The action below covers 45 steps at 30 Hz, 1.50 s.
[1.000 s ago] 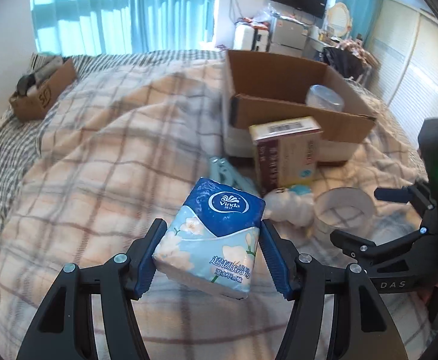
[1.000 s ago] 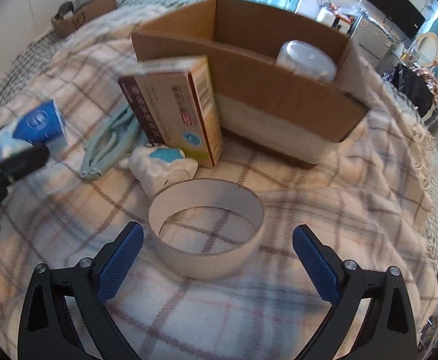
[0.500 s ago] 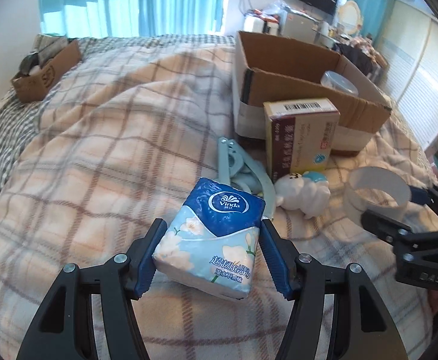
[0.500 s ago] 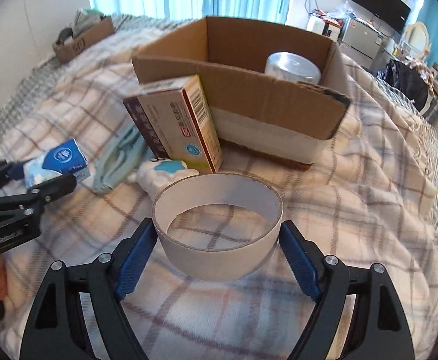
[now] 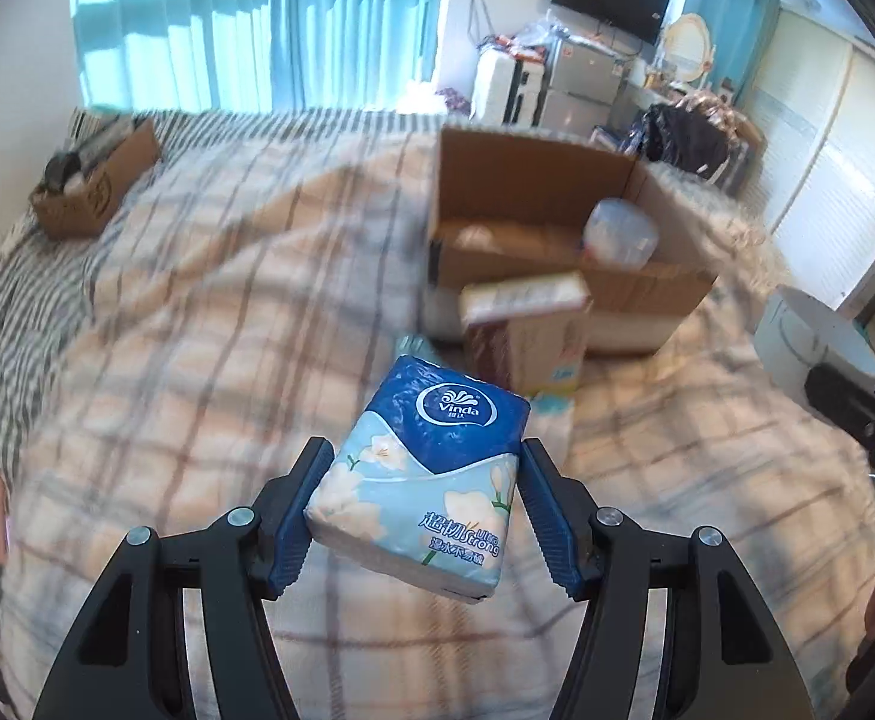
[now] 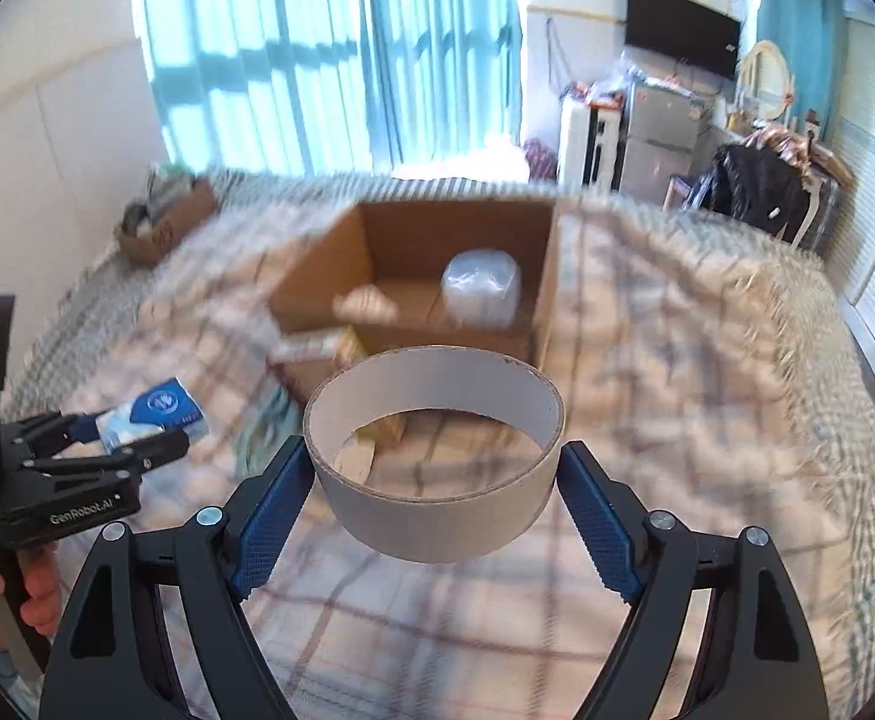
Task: Organize objects
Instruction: 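Lift the tissue pack with the left gripper while the right grasps the white tape roll, then drop the tissue pack and tape roll into the box with both grippers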
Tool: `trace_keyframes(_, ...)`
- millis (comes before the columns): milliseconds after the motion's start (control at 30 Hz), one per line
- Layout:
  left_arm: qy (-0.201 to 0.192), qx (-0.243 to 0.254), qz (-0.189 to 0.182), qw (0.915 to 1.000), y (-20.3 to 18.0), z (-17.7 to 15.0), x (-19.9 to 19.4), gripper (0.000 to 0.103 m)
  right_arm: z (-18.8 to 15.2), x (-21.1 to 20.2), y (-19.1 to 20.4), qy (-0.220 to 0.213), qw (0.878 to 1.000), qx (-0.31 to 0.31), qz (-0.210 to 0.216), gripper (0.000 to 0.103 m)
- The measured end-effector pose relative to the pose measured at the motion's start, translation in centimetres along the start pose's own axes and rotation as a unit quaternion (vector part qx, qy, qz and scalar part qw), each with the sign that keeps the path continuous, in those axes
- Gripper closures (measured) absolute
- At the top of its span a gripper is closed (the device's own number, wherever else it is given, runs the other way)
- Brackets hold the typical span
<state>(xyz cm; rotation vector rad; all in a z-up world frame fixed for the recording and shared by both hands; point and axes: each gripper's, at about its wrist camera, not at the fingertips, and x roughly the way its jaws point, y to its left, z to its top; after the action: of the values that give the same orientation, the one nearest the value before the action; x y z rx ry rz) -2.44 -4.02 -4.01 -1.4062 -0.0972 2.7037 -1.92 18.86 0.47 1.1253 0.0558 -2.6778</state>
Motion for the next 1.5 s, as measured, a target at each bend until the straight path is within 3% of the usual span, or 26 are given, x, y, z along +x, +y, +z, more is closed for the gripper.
trace_keyframes(133, -0.023, 0.004, -0.017, 0.9996, -1.2, 4.3, -1.3, 0.039, 3.6, -1.9, -1.4, -0.034, 0.999, 0.006, -0.009, 0.02)
trace_keyframes(233, -0.041, 0.028, -0.008, 0.9987, -2.5, 8.7, -1.6, 0.039, 7.6, -2.4, -2.2, -0.059, 0.998, 0.002, -0.016, 0.02)
trace_keyframes(333, -0.082, 0.05, 0.001, 0.9954, -3.8, 13.9, -2.1, 0.039, 12.0, -2.7, -3.2, -0.091, 0.995, 0.001, -0.038, 0.02)
trace_keyframes(433, -0.106, 0.064, -0.006, 0.9923, -4.9, 17.5, -1.2, 0.038, 15.4, -1.9, -4.0, -0.11, 0.993, 0.015, -0.032, 0.02)
trace_keyframes(533, -0.105, 0.064, -0.021, 0.9922, -5.5, 19.4, 1.6, 0.038, 17.5, 1.0, -4.3, -0.107, 0.994, 0.029, -0.018, 0.02)
trace_keyframes(700, -0.068, 0.07, -0.039, 0.9945, -5.5, 18.9, 9.2, 0.038, 17.1, 9.8, -4.3, -0.051, 0.998, 0.048, -0.003, 0.02)
trace_keyframes(800, -0.054, 0.09, -0.024, 0.9942, -5.4, 17.7, 12.9, 0.038, 15.7, 14.8, -4.6, -0.013, 0.998, 0.052, -0.023, 0.02)
trace_keyframes(900, -0.043, 0.107, -0.021, 0.9931, -5.4, 16.7, 15.7, 0.038, 14.7, 17.5, -5.1, 0.007, 0.998, 0.052, -0.018, 0.02)
trace_keyframes(1000, -0.048, 0.108, -0.041, 0.9921, -5.4, 16.3, 16.2, 0.038, 14.4, 18.2, -5.1, 0.008, 0.999, 0.038, -0.02, 0.019)
trace_keyframes(1100, -0.043, 0.114, -0.044, 0.9916, -5.4, 16.8, 15.9, 0.034, 14.7, 17.9, -5.2, 0.001, 0.999, 0.038, -0.027, 0.019)
trace_keyframes(1133, -0.047, 0.118, -0.042, 0.991, -5.3, 17.0, 15.1, 0.025, 14.8, 17.5, -5.1, -0.003, 0.999, 0.041, -0.03, 0.019)
trace_keyframes(1167, -0.05, 0.12, -0.038, 0.9908, -5.2, 17.1, 14.6, 0.017, 15.1, 16.8, -5.2, -0.011, 0.998, 0.046, -0.038, 0.013)
trace_keyframes(1200, -0.053, 0.12, -0.029, 0.9909, -5.0, 17.1, 13.7, 0.003, 15.4, 15.9, -5.2, -0.02, 0.997, 0.049, -0.053, 0.003)
trace_keyframes(1233, -0.056, 0.118, -0.026, 0.9911, -4.7, 17.2, 12.7, 0.0, 15.8, 15.2, -5.1, -0.027, 0.997, 0.047, -0.062, 0.0)
trace_keyframes(1367, -0.063, 0.106, -0.039, 0.9916, -3.3, 16.6, 8.2, 0.0, 16.3, 10.9, -4.7, -0.045, 0.995, 0.04, -0.077, 0.0)
trace_keyframes(1500, -0.094, 0.081, -0.033, 0.9917, -1.7, 16.1, 3.2, 0.0, 15.8, 5.3, -4.1, -0.07, 0.994, 0.067, -0.047, 0.0)
